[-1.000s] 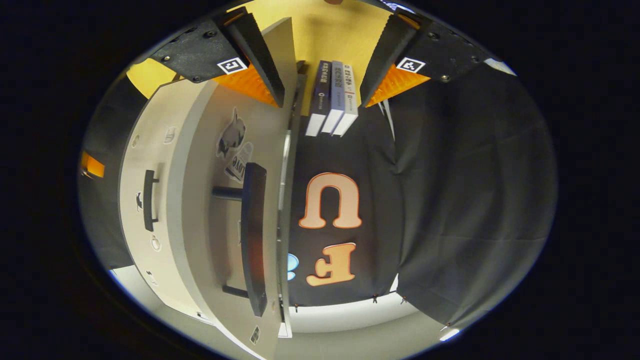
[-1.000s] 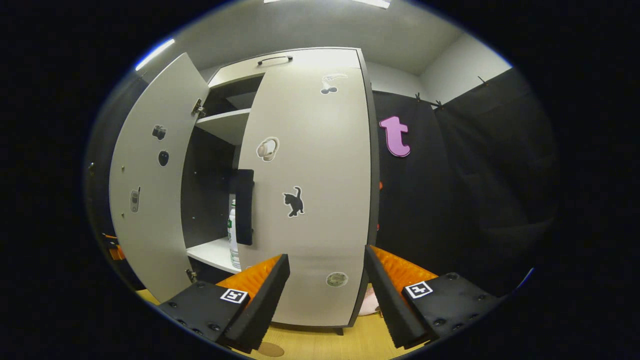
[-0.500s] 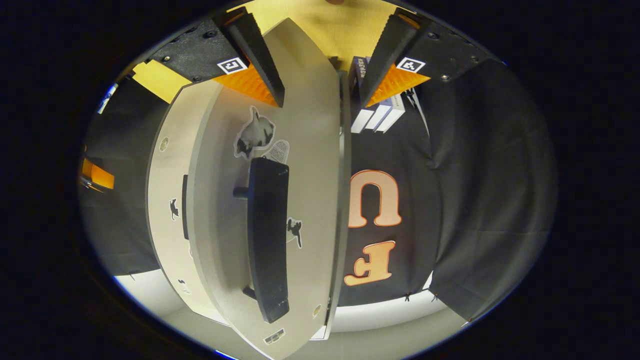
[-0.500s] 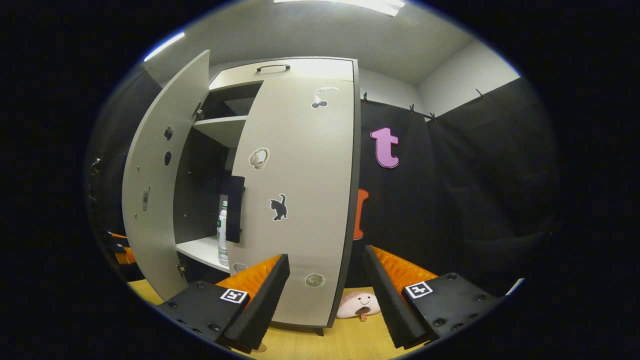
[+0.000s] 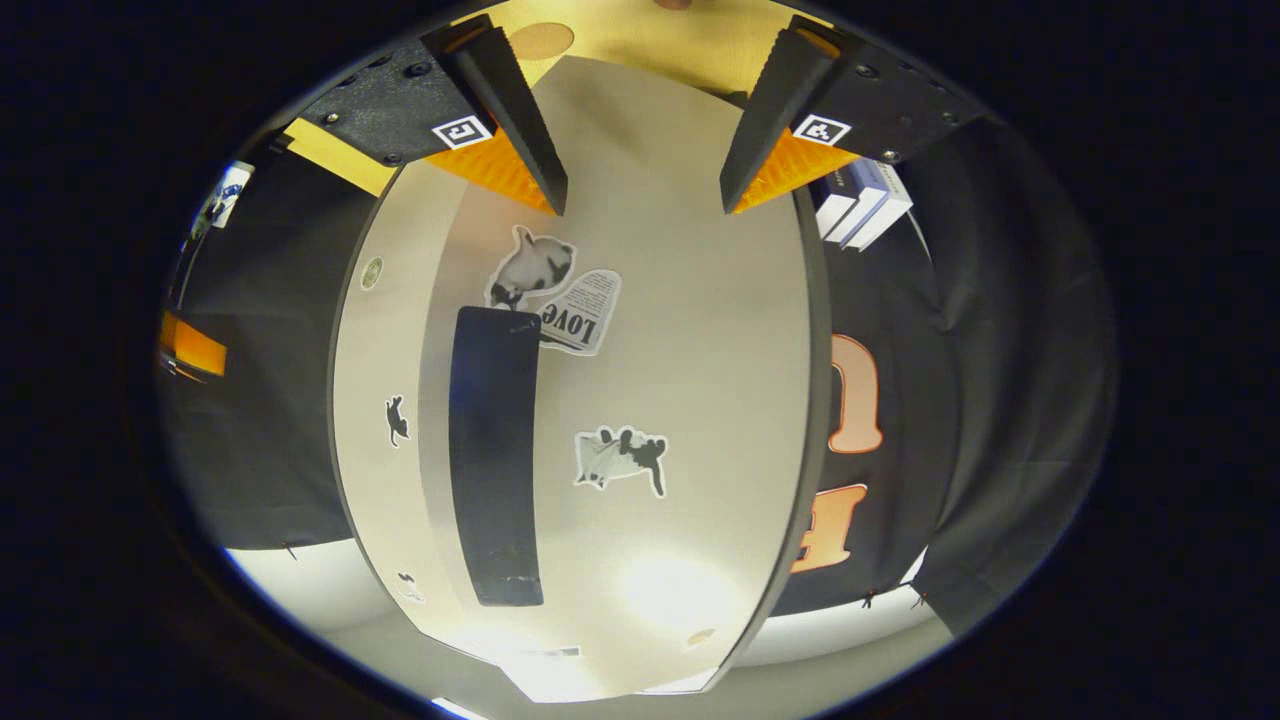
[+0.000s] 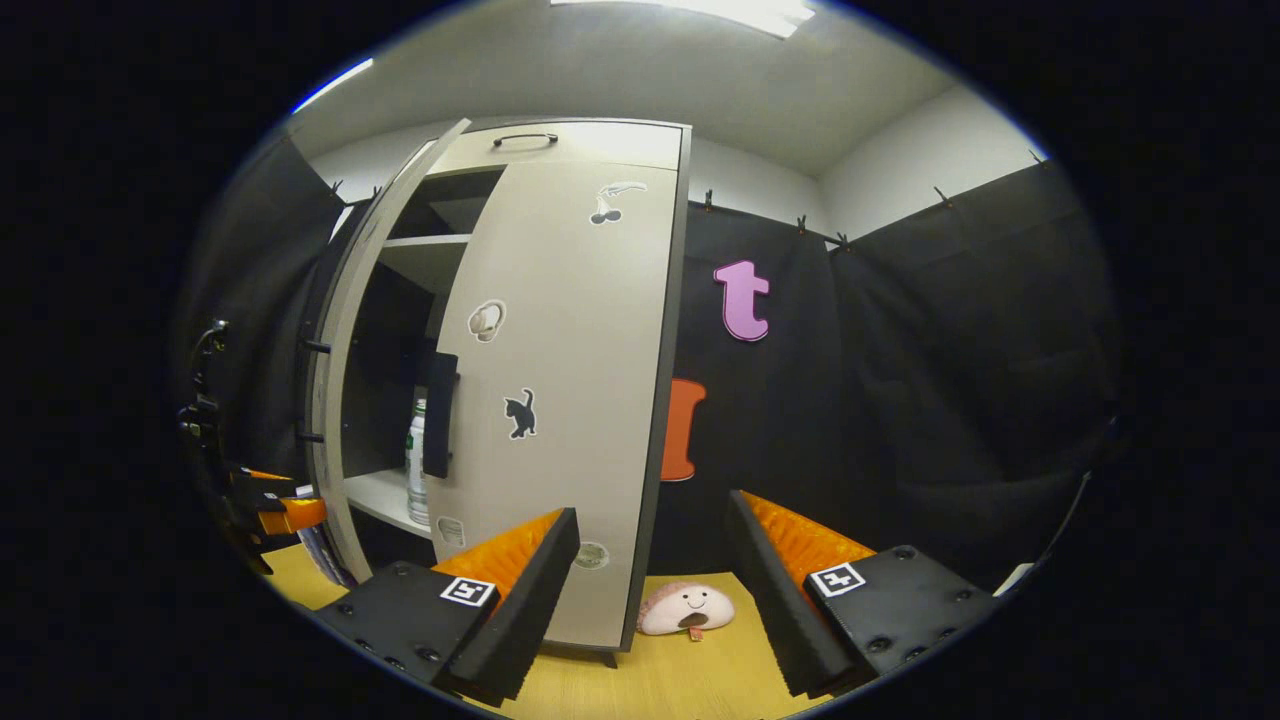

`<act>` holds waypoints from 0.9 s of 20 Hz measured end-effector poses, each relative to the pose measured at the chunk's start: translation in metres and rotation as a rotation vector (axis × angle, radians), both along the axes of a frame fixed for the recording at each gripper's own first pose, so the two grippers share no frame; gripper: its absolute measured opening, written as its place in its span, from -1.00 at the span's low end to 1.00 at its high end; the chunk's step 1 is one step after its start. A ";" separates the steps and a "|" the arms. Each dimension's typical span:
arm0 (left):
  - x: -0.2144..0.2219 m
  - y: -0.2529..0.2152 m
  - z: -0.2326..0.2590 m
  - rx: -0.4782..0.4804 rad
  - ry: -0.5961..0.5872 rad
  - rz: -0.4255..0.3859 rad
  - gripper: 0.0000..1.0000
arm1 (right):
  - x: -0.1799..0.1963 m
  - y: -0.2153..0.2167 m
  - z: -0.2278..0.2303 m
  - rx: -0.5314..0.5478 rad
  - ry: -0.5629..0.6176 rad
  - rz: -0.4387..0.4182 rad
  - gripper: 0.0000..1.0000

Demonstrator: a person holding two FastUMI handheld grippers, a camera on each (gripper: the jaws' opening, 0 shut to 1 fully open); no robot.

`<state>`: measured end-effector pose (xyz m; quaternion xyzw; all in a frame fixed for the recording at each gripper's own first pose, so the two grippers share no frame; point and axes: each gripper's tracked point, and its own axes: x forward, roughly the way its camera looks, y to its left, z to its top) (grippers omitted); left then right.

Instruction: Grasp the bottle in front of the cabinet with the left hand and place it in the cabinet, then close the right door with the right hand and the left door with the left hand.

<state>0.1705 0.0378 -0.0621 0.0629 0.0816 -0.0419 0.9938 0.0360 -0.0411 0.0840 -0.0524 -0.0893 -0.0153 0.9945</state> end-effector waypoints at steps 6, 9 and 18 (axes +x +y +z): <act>0.011 -0.008 -0.008 -0.013 0.014 -0.012 0.88 | -0.013 -0.029 0.001 -0.002 0.002 -0.072 0.96; 0.019 -0.010 -0.011 -0.022 0.020 -0.008 0.88 | -0.018 -0.038 0.002 0.014 0.010 -0.083 0.97; 0.038 -0.013 -0.014 0.017 0.020 0.013 0.88 | -0.032 -0.065 -0.008 0.048 0.060 -0.100 0.96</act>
